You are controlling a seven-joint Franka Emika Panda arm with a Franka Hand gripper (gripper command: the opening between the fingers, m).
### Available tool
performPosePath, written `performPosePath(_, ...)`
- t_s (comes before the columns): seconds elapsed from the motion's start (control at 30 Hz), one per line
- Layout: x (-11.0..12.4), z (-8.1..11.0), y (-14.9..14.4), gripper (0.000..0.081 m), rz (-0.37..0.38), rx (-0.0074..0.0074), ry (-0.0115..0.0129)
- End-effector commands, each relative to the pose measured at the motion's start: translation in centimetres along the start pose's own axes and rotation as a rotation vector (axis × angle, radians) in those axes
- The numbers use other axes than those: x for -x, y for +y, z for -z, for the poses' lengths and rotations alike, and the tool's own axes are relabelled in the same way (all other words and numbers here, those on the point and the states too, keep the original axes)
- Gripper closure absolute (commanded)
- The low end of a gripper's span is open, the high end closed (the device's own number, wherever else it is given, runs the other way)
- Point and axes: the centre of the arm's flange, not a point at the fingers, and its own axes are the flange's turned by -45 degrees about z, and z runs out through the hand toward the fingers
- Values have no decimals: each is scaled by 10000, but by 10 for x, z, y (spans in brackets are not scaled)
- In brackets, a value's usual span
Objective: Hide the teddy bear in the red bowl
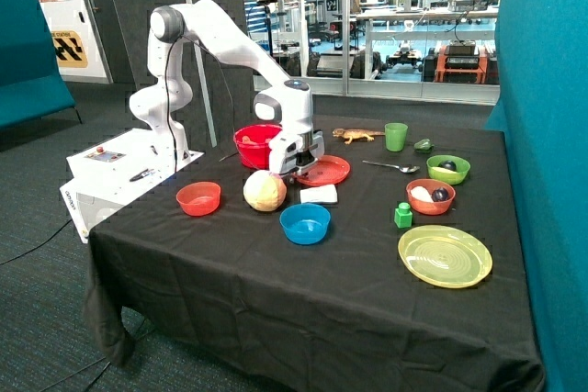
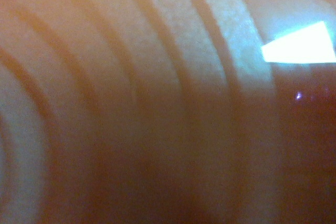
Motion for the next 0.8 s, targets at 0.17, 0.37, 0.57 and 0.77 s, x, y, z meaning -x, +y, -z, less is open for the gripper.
performPosePath(0.17, 7, -3, 0, 808, 198, 9, 41)
performPosePath(0.37, 9, 1, -1, 808, 331, 9, 41)
performPosePath(0.57, 10, 9, -1, 808, 422, 9, 41)
performPosePath(0.77, 11, 25, 2, 808, 591, 10, 41)
